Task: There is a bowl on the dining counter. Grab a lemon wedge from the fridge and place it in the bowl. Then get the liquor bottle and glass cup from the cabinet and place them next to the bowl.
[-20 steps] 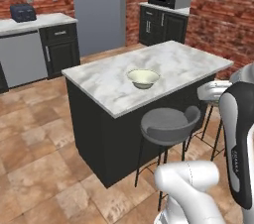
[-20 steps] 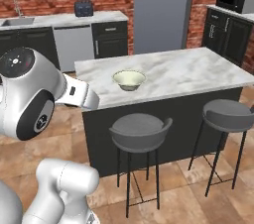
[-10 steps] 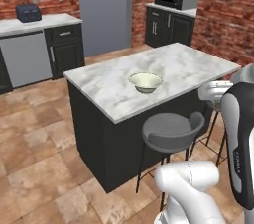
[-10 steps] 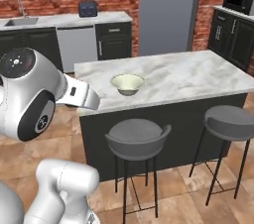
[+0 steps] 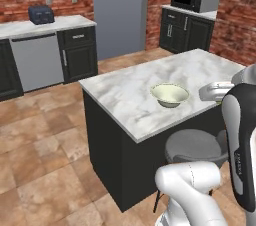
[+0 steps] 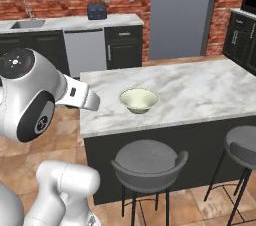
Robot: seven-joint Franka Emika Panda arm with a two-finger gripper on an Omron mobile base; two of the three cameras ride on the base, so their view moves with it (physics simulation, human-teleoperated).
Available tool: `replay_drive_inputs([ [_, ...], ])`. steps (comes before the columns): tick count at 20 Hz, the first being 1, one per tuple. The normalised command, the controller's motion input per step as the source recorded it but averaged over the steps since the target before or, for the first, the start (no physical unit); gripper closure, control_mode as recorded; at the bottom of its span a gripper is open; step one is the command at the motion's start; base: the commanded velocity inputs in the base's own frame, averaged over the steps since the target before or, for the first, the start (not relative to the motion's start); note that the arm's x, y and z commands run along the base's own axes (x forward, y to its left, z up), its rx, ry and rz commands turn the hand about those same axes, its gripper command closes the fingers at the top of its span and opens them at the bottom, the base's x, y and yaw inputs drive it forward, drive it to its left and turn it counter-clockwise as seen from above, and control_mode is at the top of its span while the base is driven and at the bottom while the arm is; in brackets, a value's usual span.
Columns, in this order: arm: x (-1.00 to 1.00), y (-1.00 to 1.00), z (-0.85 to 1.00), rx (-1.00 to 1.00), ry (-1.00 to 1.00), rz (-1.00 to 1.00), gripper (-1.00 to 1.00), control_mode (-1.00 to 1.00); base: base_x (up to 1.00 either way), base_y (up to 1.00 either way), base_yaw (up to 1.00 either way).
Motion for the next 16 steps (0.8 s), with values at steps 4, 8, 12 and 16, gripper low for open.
replay_drive_inputs([
  [4,0.00,0.00,0.00,0.00,0.00,0.00,1.00,1.00,0.73,-0.01,0.09],
  [8,0.00,0.00,0.00,0.00,0.00,0.00,1.00,1.00,0.75,-0.09,0.03],
  [12,0.00,0.00,0.00,0.00,0.00,0.00,1.00,1.00,0.72,-0.20,0.00],
  [16,0.73,-0.23,0.00,0.03,0.08,0.00,1.00,-1.00,0.21,-0.06,0.00],
])
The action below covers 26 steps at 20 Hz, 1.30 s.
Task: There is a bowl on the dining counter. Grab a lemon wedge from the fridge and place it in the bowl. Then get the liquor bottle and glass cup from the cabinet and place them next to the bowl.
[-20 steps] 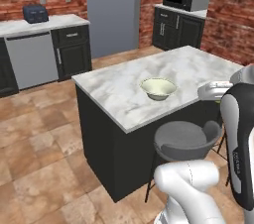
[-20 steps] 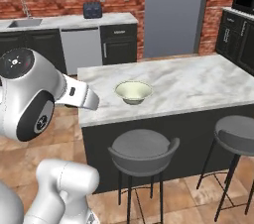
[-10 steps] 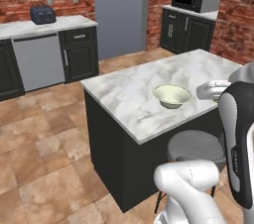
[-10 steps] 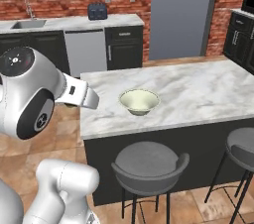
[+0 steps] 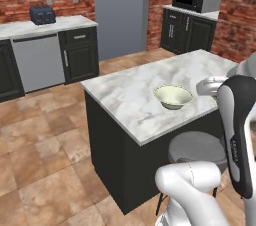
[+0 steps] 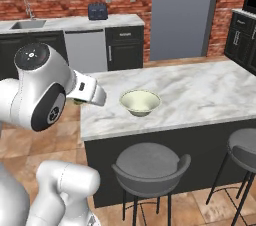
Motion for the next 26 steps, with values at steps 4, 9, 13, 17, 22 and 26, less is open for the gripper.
replay_drive_inputs([
  [4,1.00,-0.29,0.00,0.06,0.17,0.00,1.00,-1.00,0.00,0.00,0.00],
  [9,0.88,-0.23,-0.09,0.02,0.15,0.00,1.00,-1.00,0.00,0.00,0.00],
  [13,0.73,-0.07,-0.26,0.00,0.13,-0.02,1.00,-1.00,0.00,0.00,0.00],
  [17,0.59,-0.03,-0.47,0.00,0.09,-0.01,1.00,-1.00,0.00,0.00,0.00],
  [22,0.51,-0.11,-0.48,0.00,0.04,0.00,1.00,-1.00,0.00,0.00,0.00],
  [26,0.52,-0.20,-0.35,0.00,0.00,0.00,1.00,-1.00,0.00,0.00,0.00],
])
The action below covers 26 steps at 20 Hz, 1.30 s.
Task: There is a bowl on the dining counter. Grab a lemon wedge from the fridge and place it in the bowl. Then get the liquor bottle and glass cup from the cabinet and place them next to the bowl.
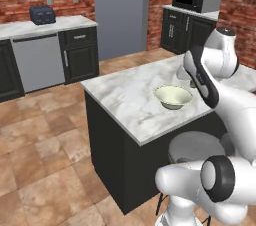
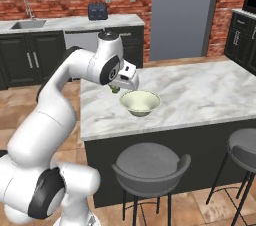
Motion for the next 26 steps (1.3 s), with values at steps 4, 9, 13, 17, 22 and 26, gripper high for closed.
replay_drive_inputs([
  [4,0.53,-0.16,-0.30,0.00,0.00,0.00,1.00,-1.00,0.00,0.00,0.00],
  [9,0.53,-0.08,-0.27,-0.01,0.00,-0.01,1.00,-1.00,0.00,0.00,0.00],
  [13,0.57,-0.07,-0.21,0.00,0.00,-0.02,1.00,-1.00,0.00,0.00,0.00],
  [17,0.56,-0.10,-0.24,0.00,0.03,-0.03,1.00,-1.00,0.00,0.00,0.00],
  [22,0.50,-0.10,-0.28,0.00,0.04,-0.02,1.00,-1.00,0.00,0.00,0.00],
  [26,0.42,-0.11,-0.34,0.00,0.04,-0.01,1.00,-1.00,0.00,0.00,0.00],
])
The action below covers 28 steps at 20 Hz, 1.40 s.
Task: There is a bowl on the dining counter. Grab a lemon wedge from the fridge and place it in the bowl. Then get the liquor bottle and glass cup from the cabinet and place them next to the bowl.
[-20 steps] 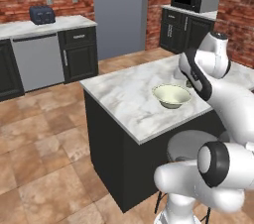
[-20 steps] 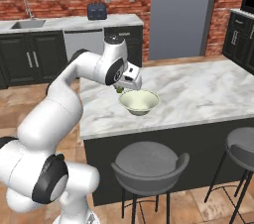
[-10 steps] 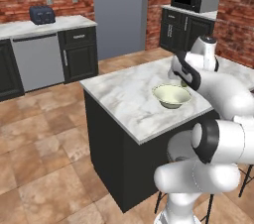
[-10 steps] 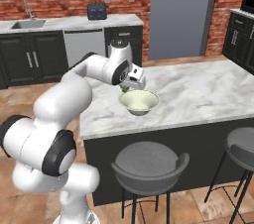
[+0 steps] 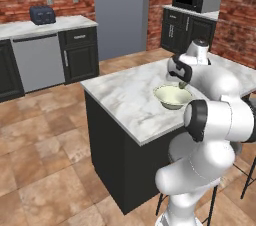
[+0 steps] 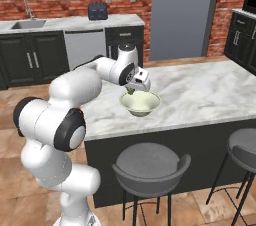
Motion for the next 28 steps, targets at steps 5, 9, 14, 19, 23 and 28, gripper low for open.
replay_drive_inputs([
  [5,0.42,-0.12,-0.33,0.00,0.04,-0.01,1.00,-1.00,0.00,0.00,0.00],
  [9,0.39,-0.11,-0.31,0.00,0.03,-0.01,1.00,-1.00,0.00,0.00,0.00],
  [14,0.39,-0.08,-0.27,0.00,0.02,-0.02,1.00,-1.00,0.00,0.00,0.00],
  [19,0.32,-0.07,-0.26,0.00,0.01,-0.02,1.00,-1.00,0.00,0.00,0.00],
  [23,0.24,-0.03,-0.29,0.00,0.00,-0.02,1.00,-1.00,0.00,0.00,0.00],
  [28,0.19,-0.01,-0.31,0.00,0.00,-0.01,1.00,-1.00,0.00,0.00,0.00],
])
